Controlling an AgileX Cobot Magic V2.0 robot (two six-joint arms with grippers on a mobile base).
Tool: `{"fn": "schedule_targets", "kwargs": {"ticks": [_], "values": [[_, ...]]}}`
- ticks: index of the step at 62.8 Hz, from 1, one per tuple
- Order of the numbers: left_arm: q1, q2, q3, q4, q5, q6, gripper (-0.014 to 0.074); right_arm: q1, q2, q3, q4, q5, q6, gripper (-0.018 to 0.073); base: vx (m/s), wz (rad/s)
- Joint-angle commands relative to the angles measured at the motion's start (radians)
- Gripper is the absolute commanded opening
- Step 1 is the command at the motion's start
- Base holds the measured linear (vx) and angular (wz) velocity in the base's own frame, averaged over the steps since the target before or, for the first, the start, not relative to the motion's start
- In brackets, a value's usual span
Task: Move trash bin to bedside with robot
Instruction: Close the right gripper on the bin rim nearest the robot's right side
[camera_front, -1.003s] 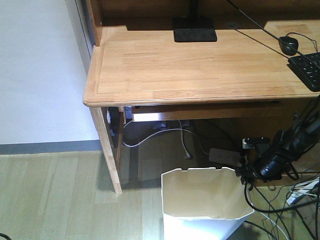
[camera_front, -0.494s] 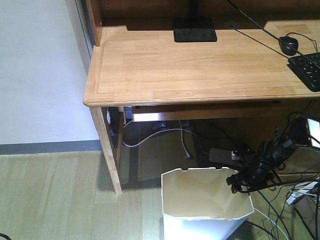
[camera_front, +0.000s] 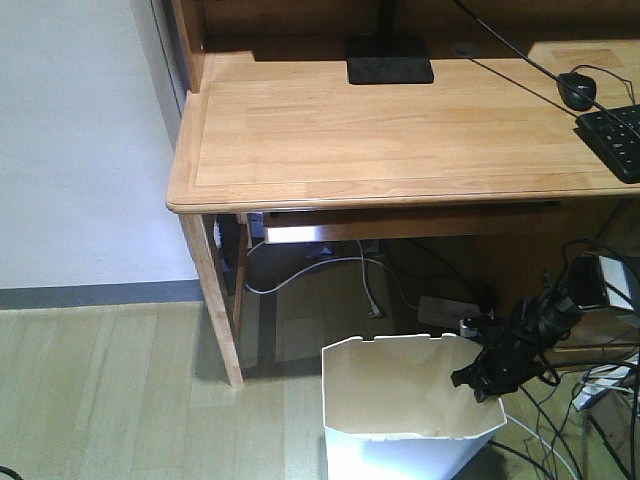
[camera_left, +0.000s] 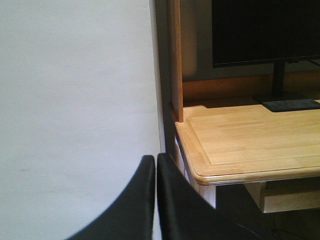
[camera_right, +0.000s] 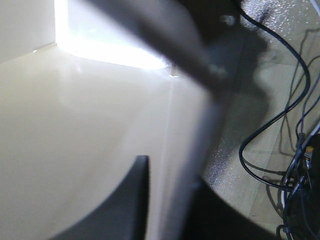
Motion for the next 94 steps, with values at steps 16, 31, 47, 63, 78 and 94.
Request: {"fn": "schedule_targets", "kwargs": {"ticks": [16, 31, 47, 63, 78, 94], "values": [[-0.006, -0.008, 0.012, -0.009, -0.074, -0.014, -0.0006, 0.003, -0.095, 0.021, 0.132, 0.018, -0.114, -0.0008, 0.0, 0.0], [-0.006, -0.008, 0.012, -0.009, -0.074, -0.014, -0.0006, -0.021, -0.225, 0.185, 0.439, -0.013, -0.44, -0.0005, 0.0, 0.0], [-0.006, -0.008, 0.012, -0.009, -0.074, -0.014, -0.0006, -0.144, -0.403, 0.395, 0.857, 0.249, -0.881, -0.0005, 0.0, 0.0], [-0.006, -0.008, 0.012, -0.009, -0.074, -0.014, -0.0006, -0.184, -0.602, 0.642, 1.049, 0.274, -1.112, -0.0004, 0.0, 0.0], [-0.006, -0.008, 0.012, -0.009, -0.074, -0.014, -0.0006, -0.185, -0.652, 0.704, 1.064, 0.362, -1.069, -0.0004, 0.0, 0.0], [-0.006, -0.008, 0.012, -0.009, -0.074, -0.014, -0.0006, -0.184, -0.652, 0.704, 1.055, 0.4, -1.068, -0.0004, 0.0, 0.0]]}}
